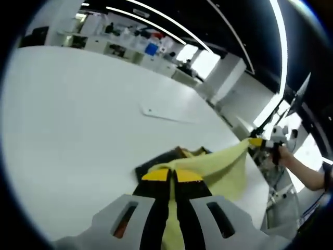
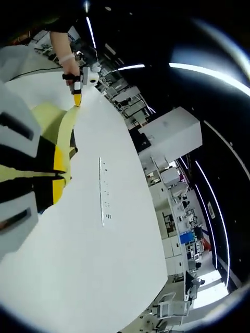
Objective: Fold the garment on the visible template until the final outline fits inside the template.
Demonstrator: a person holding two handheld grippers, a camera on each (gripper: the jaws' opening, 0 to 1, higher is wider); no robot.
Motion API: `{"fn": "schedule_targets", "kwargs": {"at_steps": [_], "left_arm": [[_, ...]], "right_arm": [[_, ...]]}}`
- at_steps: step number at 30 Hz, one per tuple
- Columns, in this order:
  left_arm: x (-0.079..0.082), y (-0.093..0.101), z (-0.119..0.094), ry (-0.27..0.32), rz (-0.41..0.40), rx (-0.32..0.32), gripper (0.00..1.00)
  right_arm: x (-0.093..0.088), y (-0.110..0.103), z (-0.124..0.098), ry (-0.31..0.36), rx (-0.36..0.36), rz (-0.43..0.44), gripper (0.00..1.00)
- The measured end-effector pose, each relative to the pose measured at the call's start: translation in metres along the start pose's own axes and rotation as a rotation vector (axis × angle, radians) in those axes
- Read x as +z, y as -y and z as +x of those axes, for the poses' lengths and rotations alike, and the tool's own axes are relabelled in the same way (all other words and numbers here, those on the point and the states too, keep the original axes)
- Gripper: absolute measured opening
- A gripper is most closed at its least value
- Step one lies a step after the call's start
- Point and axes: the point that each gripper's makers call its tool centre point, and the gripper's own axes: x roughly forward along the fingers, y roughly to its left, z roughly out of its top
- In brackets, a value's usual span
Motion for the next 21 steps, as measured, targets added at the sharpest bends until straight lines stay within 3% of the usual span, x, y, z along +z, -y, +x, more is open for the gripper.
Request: {"fn": "schedule_targets", "kwargs": {"at_steps": [9, 21], "left_arm": [[-0.007, -0.021, 0.026, -0.026, -0.056, 0.036, 0.00], [-0.006, -0.032, 0.039, -0.006, -0.099, 0.062, 0.00]], "right_arm": [[-0.015, 0.029, 0.030, -0.044, -0.035, 0.052, 0.00], [-0.032, 0.048, 0.044, -0.085, -0.067, 0.072, 0.00]]}}
